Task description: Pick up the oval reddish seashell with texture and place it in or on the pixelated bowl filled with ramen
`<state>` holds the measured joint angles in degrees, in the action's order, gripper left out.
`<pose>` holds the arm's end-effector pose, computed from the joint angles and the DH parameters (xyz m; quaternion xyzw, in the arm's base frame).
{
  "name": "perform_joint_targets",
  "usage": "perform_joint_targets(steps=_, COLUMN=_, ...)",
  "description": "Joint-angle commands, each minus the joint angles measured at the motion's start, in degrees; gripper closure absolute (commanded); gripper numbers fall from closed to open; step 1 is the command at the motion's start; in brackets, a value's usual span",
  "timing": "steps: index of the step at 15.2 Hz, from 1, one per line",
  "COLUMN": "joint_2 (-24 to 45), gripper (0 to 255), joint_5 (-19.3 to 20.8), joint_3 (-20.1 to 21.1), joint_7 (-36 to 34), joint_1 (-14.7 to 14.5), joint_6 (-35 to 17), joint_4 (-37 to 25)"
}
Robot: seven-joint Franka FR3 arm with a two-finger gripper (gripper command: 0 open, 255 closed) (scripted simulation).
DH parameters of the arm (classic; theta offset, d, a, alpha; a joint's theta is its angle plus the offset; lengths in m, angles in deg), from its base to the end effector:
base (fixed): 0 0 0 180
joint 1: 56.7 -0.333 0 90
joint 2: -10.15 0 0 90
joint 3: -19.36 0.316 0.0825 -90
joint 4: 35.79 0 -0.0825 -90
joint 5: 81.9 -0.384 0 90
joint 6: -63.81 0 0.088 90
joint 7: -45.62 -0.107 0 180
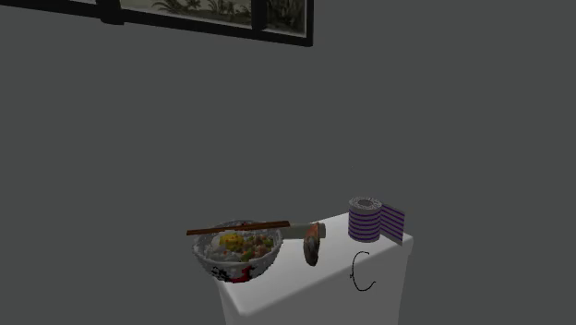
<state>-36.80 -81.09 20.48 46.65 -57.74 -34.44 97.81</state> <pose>0.3114 0.0127 0.6266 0.9945 0.0256 0.1011 0.0135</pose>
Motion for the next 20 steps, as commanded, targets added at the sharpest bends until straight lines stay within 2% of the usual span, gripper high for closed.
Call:
perform_joint_targets(steps=1, joint_2=0.0, gripper=0, joint_5=0.0, joint_3=0.0, joint_7=0.0, joint_1=0.0, joint_6=0.0, joint_4=0.0)
perform_joint_targets(steps=6, joint_2=2.65, gripper=0, joint_5=1.09, joint_3=-5.65, joint_7=6.83, joint_1=0.07, joint_6=-9.63, joint_4=5.76)
perform_joint_targets(steps=12, joint_2=9.56, gripper=0, joint_5=1.2, joint_3=-12.82, joint_7=15.69, joint_1=-0.45, joint_6=-21.4, joint_4=9.46)
perform_joint_targets(steps=16, joint_2=16.26, gripper=0, joint_5=-0.27, joint_3=-17.95, joint_7=22.43, joint_1=-1.77, joint_6=-28.98, joint_4=9.86)
perform_joint_targets(steps=20, joint_2=24.34, gripper=0, joint_5=-4.03, joint_3=-23.5, joint_7=30.48, joint_1=-4.32, joint_6=-35.78, joint_4=8.53)
